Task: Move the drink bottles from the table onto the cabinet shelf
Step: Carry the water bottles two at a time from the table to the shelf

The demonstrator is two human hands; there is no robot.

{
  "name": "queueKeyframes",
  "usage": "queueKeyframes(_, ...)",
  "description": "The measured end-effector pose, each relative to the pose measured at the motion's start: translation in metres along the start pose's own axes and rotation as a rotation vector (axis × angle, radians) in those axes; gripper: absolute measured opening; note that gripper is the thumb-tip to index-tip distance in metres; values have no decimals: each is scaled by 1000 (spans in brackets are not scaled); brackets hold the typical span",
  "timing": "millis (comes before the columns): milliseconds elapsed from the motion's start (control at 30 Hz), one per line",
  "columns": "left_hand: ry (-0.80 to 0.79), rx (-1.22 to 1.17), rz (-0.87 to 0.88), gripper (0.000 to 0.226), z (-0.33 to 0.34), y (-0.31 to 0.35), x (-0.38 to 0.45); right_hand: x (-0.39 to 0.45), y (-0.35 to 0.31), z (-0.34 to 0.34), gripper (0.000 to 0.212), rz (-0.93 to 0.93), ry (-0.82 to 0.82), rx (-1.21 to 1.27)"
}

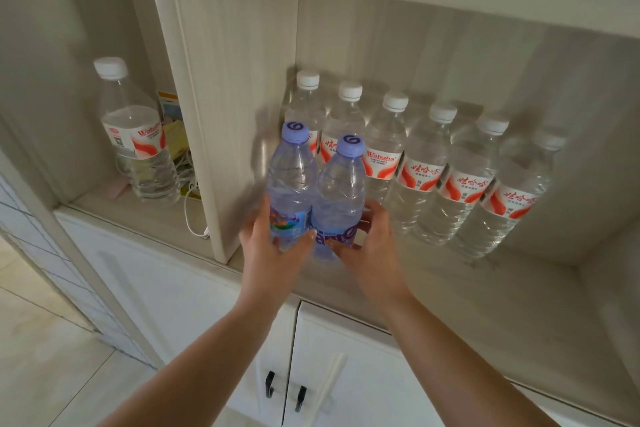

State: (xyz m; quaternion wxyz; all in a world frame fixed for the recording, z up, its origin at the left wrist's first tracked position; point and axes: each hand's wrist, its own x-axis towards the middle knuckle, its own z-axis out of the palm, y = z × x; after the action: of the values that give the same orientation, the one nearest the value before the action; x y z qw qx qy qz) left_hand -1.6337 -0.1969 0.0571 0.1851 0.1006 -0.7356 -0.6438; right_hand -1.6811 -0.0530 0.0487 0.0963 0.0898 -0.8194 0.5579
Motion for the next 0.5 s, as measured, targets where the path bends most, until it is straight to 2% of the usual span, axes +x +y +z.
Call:
queueKeyframes(267, 64, -9, 9, 91, 7, -15, 35, 32, -1, 14, 74, -11, -5, -39)
queueKeyframes(500, 68, 5, 25, 94, 11, -20, 40, 40, 10, 17, 73, 1, 0, -47)
